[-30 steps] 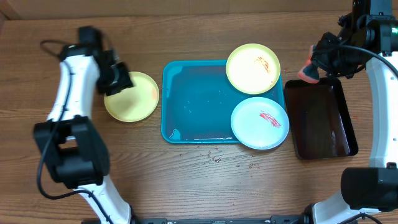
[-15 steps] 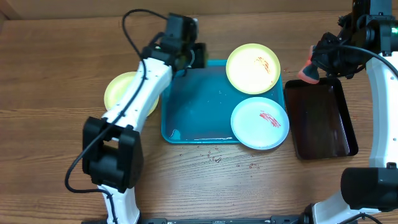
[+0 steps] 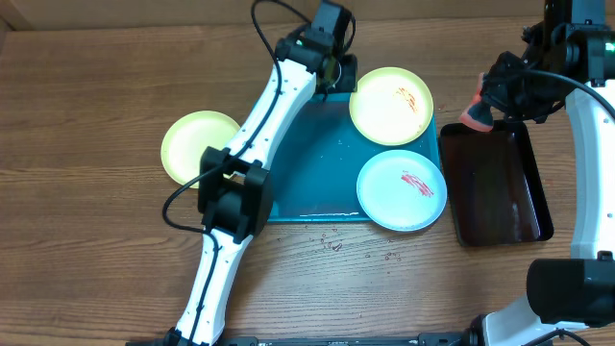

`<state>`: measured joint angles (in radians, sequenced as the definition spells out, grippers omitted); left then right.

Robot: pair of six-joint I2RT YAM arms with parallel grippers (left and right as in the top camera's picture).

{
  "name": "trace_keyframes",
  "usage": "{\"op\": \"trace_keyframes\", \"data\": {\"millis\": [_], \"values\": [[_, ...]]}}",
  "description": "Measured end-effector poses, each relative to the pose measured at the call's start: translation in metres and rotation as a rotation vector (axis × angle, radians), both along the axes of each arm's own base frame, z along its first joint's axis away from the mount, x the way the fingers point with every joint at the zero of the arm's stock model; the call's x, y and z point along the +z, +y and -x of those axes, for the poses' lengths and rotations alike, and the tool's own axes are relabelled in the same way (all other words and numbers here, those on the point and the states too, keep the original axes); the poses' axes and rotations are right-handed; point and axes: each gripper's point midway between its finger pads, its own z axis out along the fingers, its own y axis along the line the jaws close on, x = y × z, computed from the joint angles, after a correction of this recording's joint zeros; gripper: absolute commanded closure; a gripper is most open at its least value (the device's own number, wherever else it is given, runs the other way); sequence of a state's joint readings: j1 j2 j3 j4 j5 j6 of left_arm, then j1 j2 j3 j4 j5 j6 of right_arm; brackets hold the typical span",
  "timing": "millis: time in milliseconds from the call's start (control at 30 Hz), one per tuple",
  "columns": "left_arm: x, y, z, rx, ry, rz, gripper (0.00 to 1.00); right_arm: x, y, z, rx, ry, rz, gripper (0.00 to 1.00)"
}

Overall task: Clean dirty plates on tray and stack at the side
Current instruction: 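Reach the left gripper to the top yellow plate and grip its rim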

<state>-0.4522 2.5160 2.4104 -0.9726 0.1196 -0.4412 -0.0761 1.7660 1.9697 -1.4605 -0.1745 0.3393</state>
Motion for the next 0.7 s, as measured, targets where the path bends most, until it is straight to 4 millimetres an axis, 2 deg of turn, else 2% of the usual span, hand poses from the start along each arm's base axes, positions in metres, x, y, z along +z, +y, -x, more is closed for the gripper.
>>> {"op": "trace_keyframes", "data": {"millis": [200,267,433,700], "values": [[-0.045,-0.018,0.019,-0.002,0.110,-0.011,0.53,0.000,0.000,0.001,0.003,0.004,0.001,0.96],[-0.055,-0.025,0.025,-0.009,0.131,-0.010,0.60,0.000,0.000,0.001,0.004,0.005,0.001,0.96],[-0.059,-0.034,0.031,-0.014,0.141,-0.010,0.77,-0.001,0.000,0.002,0.007,0.006,0.002,0.96],[-0.059,-0.030,0.027,0.004,0.122,-0.032,0.81,-0.001,0.000,0.002,0.016,0.007,0.006,0.96]]}}
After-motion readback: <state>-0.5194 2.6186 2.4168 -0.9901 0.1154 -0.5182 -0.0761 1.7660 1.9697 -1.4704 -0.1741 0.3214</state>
